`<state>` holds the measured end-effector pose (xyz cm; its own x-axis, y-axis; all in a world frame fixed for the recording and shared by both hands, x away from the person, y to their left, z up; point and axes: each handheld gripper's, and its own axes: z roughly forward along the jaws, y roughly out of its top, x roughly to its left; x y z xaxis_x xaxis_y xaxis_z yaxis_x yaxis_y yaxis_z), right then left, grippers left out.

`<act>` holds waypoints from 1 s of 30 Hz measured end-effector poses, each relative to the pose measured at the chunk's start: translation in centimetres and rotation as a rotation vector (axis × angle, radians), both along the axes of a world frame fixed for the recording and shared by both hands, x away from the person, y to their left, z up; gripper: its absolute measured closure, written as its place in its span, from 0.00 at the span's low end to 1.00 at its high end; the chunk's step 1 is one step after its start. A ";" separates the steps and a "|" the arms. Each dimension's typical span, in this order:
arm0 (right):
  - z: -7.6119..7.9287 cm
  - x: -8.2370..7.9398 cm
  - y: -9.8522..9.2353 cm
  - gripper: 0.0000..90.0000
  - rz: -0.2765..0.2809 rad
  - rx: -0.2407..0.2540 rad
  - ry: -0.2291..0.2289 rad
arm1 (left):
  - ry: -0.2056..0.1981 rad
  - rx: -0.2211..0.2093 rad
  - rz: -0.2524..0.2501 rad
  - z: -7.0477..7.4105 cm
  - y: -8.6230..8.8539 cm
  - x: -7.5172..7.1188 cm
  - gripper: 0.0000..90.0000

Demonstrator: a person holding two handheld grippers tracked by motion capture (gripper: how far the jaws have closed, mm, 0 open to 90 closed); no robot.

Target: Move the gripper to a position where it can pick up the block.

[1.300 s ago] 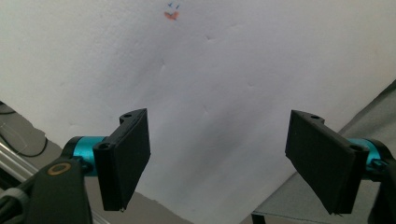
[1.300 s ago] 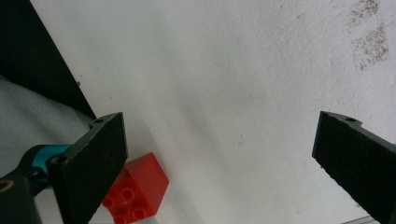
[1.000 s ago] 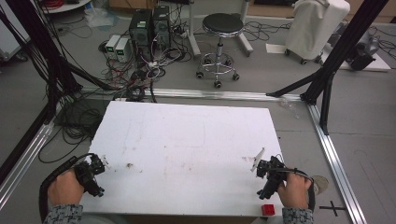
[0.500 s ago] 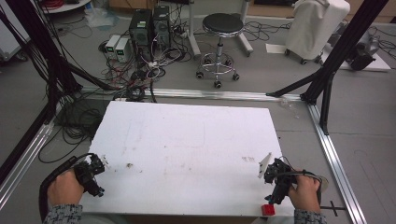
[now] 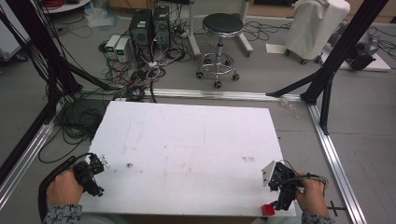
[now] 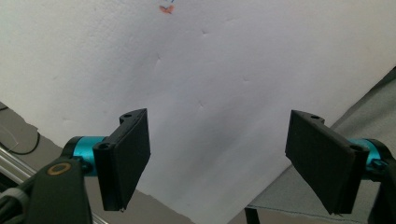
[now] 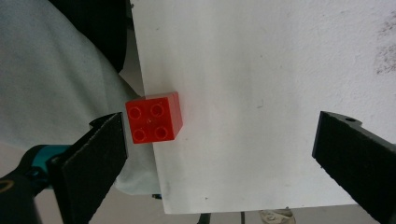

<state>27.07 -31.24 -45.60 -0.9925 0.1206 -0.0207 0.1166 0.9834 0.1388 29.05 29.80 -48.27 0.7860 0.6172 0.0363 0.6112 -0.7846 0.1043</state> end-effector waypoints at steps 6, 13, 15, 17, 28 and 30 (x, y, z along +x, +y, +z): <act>-0.2 -1.0 -0.1 0.03 0.018 -0.004 -0.018 | -0.003 0.001 0.001 0.1 0.1 0.0 0.25; -1.5 -2.9 -0.6 0.03 0.037 -0.020 0.016 | -0.002 0.001 -0.002 0.1 0.1 0.0 0.25; -1.7 -3.1 -0.6 0.03 0.041 -0.016 0.013 | -0.005 0.002 -0.004 0.1 0.1 0.0 0.25; -2.1 -3.3 -0.6 0.03 0.036 -0.023 0.015 | -0.005 0.002 -0.005 0.1 0.0 0.0 0.25; -3.8 -3.4 0.1 0.03 0.072 -0.050 0.008 | -0.017 -0.003 -0.001 0.2 0.0 -0.1 0.25; -4.2 -3.4 0.2 0.03 0.075 -0.049 0.018 | -0.015 -0.006 -0.001 0.2 0.0 -0.1 0.25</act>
<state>23.64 -31.06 -49.77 -0.9990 0.0448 -0.0066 0.0440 0.9951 0.0884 28.99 29.85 -48.03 0.7860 0.6167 0.0444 0.6089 -0.7845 0.1178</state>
